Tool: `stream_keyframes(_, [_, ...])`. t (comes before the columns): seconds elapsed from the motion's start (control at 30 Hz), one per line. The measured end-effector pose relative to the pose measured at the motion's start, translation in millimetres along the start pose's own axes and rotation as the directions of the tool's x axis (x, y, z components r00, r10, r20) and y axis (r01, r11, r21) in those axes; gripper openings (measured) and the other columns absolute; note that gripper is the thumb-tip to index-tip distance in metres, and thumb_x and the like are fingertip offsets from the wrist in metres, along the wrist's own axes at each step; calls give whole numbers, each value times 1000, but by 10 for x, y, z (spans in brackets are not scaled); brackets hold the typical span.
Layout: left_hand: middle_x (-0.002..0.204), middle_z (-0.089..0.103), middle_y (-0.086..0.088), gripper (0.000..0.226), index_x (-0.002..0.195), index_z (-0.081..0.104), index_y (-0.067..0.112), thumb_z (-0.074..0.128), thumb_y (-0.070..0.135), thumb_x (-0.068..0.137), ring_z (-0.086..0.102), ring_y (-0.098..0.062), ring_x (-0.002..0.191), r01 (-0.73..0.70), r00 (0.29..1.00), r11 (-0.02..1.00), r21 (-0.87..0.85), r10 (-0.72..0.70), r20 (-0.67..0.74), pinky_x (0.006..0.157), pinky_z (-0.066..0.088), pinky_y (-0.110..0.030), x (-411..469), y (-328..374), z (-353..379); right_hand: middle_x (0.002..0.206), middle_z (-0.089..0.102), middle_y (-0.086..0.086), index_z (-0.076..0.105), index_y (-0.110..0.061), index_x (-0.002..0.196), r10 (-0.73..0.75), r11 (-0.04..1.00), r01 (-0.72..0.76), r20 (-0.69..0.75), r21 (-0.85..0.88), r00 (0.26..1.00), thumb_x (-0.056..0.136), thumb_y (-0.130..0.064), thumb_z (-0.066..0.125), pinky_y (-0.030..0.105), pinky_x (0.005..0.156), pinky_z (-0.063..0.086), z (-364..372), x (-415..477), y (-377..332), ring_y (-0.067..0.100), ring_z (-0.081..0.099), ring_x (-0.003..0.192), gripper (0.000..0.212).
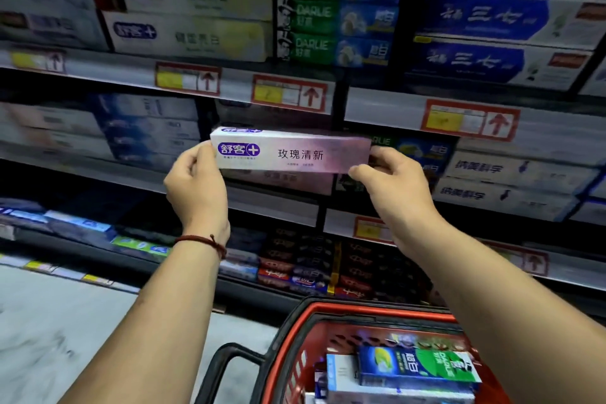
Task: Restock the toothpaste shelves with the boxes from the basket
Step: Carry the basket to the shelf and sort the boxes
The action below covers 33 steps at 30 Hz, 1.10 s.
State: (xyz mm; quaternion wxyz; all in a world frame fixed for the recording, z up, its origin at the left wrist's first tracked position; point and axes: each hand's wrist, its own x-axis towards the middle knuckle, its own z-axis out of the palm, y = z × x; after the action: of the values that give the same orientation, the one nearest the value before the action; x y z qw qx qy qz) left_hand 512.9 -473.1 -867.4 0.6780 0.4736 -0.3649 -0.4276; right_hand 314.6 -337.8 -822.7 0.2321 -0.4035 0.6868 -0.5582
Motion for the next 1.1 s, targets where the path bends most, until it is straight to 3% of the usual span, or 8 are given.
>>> stream_keyframes(0.23, [105,77,2,22,106,75,26,65,22,87,71,-12,105,-25,987,997,-68,35,160,85,52,-21,245,124,22,125,56,-19,54,-23,141,-43,998,43,14,36,999,94,-24,68,20,89,38,147,206,-130,6,54,116,49])
stream_keyframes(0.33, [123,72,3,44,133,63,16,65,15,89,67,-2,113,18,966,997,-78,3,258,91,48,-16,293,61,67,144,49,-12,43,-19,152,-36,999,35,37,31,999,93,-24,68,25,94,36,210,305,-140,12,47,133,64])
stream_keyframes(0.47, [154,41,10,89,158,34,20,74,28,80,47,-5,136,-46,924,990,136,-9,382,111,38,-22,237,-60,148,124,61,-13,49,-17,146,24,1000,-25,73,14,997,90,-20,71,18,79,42,259,366,-62,6,59,109,60])
stream_keyframes(0.57, [140,26,7,89,162,20,23,72,25,90,46,-3,116,-106,943,965,241,21,331,92,37,-12,122,-79,234,127,61,-10,53,-18,136,4,1000,-5,40,15,999,87,-19,73,19,81,43,264,363,-26,16,58,116,53])
stream_keyframes(0.63, [145,25,6,88,163,19,22,71,25,92,43,-9,125,-122,944,953,276,25,329,97,34,-19,106,-88,250,136,52,-8,41,-11,147,11,999,-12,26,46,1000,87,-20,74,23,92,39,287,375,-13,18,52,123,69])
stream_keyframes(0.73, [166,20,7,82,161,25,21,69,27,92,26,-14,150,-93,936,956,279,-11,352,114,28,-29,168,-74,232,120,62,-12,53,-13,129,4,999,-6,58,42,998,85,-16,73,15,78,44,329,412,36,6,60,102,48])
stream_keyframes(0.9, [169,14,6,67,157,36,22,64,25,96,17,-11,154,-112,927,932,345,-27,375,111,21,-24,122,-109,278,90,65,-20,57,-37,95,-28,999,27,55,17,998,89,-9,67,2,53,43,432,435,63,-4,62,77,30])
stream_keyframes(1.1, [170,12,4,71,161,26,22,59,27,98,15,-13,155,-149,912,893,425,-43,409,112,18,-26,122,-190,341,98,69,-11,60,-25,121,-26,999,25,-21,-27,999,86,-11,65,23,69,55,561,468,108,9,67,87,38])
